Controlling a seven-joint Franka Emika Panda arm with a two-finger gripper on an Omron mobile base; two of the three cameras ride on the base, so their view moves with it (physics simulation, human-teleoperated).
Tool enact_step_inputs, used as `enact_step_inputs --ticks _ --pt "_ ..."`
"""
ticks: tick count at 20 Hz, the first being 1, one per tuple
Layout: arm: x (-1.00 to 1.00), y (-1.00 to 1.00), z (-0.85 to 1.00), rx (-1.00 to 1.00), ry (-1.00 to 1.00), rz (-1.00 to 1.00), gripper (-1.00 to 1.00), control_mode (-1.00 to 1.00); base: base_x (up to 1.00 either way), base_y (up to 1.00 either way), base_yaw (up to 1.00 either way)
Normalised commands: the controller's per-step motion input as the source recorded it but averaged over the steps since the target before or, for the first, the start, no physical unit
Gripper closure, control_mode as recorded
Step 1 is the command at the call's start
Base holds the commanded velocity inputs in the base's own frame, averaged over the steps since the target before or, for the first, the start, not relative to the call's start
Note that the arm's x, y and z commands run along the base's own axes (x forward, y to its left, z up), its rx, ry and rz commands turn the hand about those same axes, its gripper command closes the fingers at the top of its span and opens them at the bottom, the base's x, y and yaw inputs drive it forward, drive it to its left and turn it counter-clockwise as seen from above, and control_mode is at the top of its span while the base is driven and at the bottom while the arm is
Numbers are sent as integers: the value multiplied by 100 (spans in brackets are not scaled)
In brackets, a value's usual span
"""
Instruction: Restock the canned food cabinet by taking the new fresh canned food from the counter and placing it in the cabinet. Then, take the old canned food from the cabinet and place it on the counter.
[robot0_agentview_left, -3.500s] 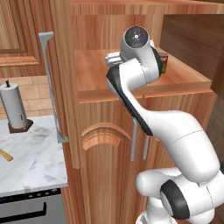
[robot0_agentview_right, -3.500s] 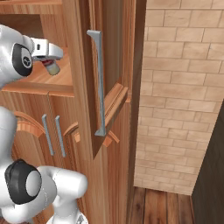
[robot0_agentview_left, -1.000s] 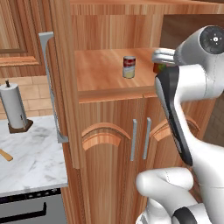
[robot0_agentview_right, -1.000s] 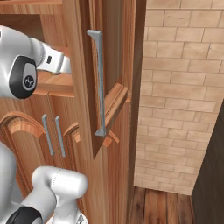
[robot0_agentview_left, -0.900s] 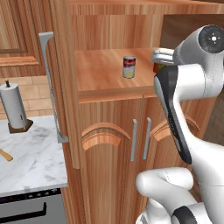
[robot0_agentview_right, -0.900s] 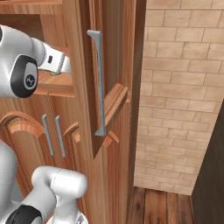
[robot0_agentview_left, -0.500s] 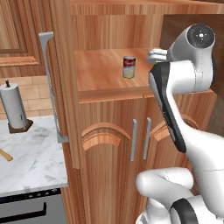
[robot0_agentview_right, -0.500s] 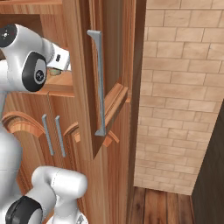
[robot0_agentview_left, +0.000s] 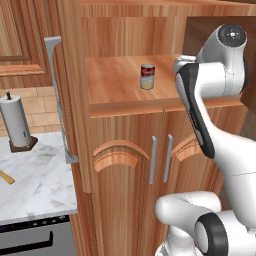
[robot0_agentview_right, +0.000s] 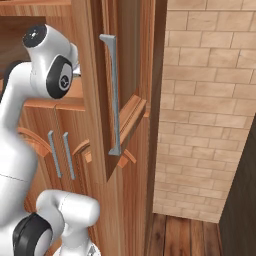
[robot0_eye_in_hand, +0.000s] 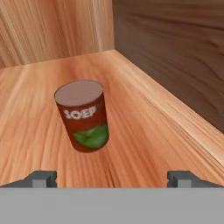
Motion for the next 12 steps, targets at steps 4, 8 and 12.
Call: enact_step_inputs --ticks 4,8,12 --pt "18 0 -5 -2 0 0 -100 -100 0 0 0" --pt "26 0 -9 -6 0 0 -100 -100 0 0 0" --pt "30 0 -7 -6 0 0 -100 -100 0 0 0"
